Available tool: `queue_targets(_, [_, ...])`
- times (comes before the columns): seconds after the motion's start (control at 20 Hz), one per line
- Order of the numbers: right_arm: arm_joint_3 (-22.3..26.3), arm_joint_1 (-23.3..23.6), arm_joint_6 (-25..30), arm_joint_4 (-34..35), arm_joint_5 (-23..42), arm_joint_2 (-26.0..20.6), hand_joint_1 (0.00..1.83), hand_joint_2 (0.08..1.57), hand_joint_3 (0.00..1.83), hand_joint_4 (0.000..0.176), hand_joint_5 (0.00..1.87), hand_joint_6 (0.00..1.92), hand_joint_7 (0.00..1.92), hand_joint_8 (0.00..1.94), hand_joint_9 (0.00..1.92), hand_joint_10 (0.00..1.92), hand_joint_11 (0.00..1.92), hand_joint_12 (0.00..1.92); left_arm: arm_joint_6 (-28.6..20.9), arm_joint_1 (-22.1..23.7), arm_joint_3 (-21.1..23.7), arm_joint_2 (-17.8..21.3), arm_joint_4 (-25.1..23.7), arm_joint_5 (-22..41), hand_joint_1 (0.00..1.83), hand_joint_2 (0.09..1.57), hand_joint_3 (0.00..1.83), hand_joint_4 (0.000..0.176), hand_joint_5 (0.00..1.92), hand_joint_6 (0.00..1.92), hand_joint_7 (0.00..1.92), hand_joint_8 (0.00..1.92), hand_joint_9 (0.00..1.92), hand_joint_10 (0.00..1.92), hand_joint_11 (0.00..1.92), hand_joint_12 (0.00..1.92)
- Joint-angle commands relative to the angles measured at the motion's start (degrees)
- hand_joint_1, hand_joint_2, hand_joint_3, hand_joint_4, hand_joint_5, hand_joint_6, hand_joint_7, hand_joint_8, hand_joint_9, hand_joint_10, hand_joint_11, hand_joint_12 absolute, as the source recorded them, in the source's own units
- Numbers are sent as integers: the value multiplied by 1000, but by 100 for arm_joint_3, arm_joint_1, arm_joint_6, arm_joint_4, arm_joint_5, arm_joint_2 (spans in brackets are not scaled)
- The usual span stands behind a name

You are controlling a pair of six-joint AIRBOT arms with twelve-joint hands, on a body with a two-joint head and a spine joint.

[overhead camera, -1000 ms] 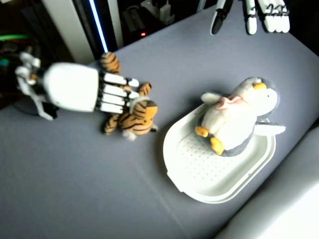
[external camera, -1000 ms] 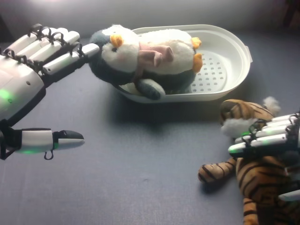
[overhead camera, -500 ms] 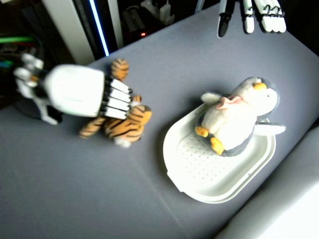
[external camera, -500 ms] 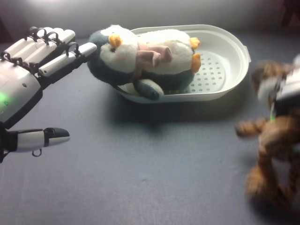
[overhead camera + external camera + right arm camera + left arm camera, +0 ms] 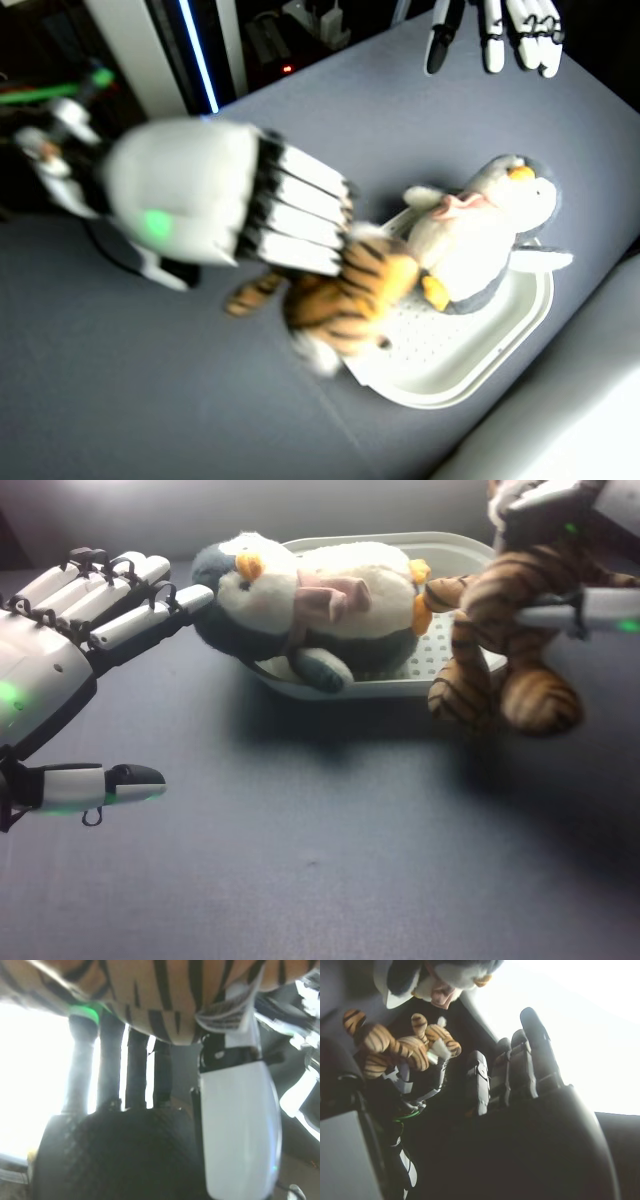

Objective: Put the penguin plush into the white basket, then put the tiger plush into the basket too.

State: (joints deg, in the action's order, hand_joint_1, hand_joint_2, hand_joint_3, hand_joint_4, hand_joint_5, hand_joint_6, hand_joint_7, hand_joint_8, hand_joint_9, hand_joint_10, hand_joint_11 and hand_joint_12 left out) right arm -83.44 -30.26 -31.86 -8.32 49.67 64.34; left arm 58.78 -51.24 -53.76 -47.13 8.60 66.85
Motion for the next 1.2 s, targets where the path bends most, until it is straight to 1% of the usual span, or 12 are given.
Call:
queue_targets(0.0, [-157,187,42,140,115,48,1348,1147,0,0,844,1183,884,1060,903,1212,805,1125,-6,70,-41,-28,-29,659,935,861,1,159,133,1,62,2,29,3,0,519])
queue_targets(0.15, [-740,523,380,-192,-564,488,1351,1139,0,0,857,1116,915,1051,909,1209,803,1136,-22,149,-110,-120,-114,574,943,864,1,149,118,0,61,2,40,8,0,475])
queue_targets(0.2, [-875,573,552,-324,-676,591,1207,1055,0,0,780,530,819,517,802,748,662,1181,-22,167,-121,-134,-140,546,909,865,2,130,107,0,68,1,64,10,0,497])
queue_targets(0.25, [-938,597,630,-400,-746,640,1207,1055,0,0,780,530,819,517,802,748,662,1181,-76,180,-122,-138,-165,527,909,865,2,130,107,0,68,1,64,10,0,497])
queue_targets(0.3, [-943,597,671,-432,-764,643,820,936,0,112,324,31,445,35,405,110,121,740,-88,188,-122,-139,-182,523,895,866,1,141,77,0,48,1,39,4,0,381])
queue_targets(0.35, [-929,597,729,-506,-764,642,738,914,0,159,134,5,270,6,228,29,23,446,-91,188,-121,-141,-184,529,894,860,0,148,75,0,48,0,29,1,0,311])
queue_targets(0.4, [-898,597,732,-525,-762,642,690,909,0,173,26,0,56,0,45,5,4,88,-93,187,-121,-142,-183,530,882,858,0,148,76,0,47,0,31,1,0,258])
queue_targets(0.6, [-746,597,748,-550,-614,641,688,975,19,176,0,0,0,0,0,0,0,0,-118,145,-127,-152,-140,533,873,855,0,157,108,1,78,2,56,3,0,381])
queue_targets(0.8, [-187,323,917,-421,296,277,661,989,11,176,0,0,0,0,0,0,0,0,-230,83,-122,-144,-83,729,872,885,3,138,122,3,63,1,29,2,0,402])
queue_targets(0.95, [376,-679,917,371,1729,-76,594,1043,20,176,0,0,0,0,0,0,0,0,-558,-157,-187,-127,70,1056,859,931,4,114,110,0,46,3,2,0,0,251])
queue_targets(1.1, [973,-1693,917,941,3049,-382,547,1036,3,176,0,0,0,0,0,0,0,0,-736,-464,-24,-12,218,1599,847,937,0,111,67,0,22,0,3,0,0,259])
queue_targets(1.15, [1117,-1926,922,1061,3349,-462,538,1039,3,176,0,0,0,0,0,0,0,0,-739,-566,33,5,277,1837,822,938,0,129,15,0,4,0,0,0,0,204])
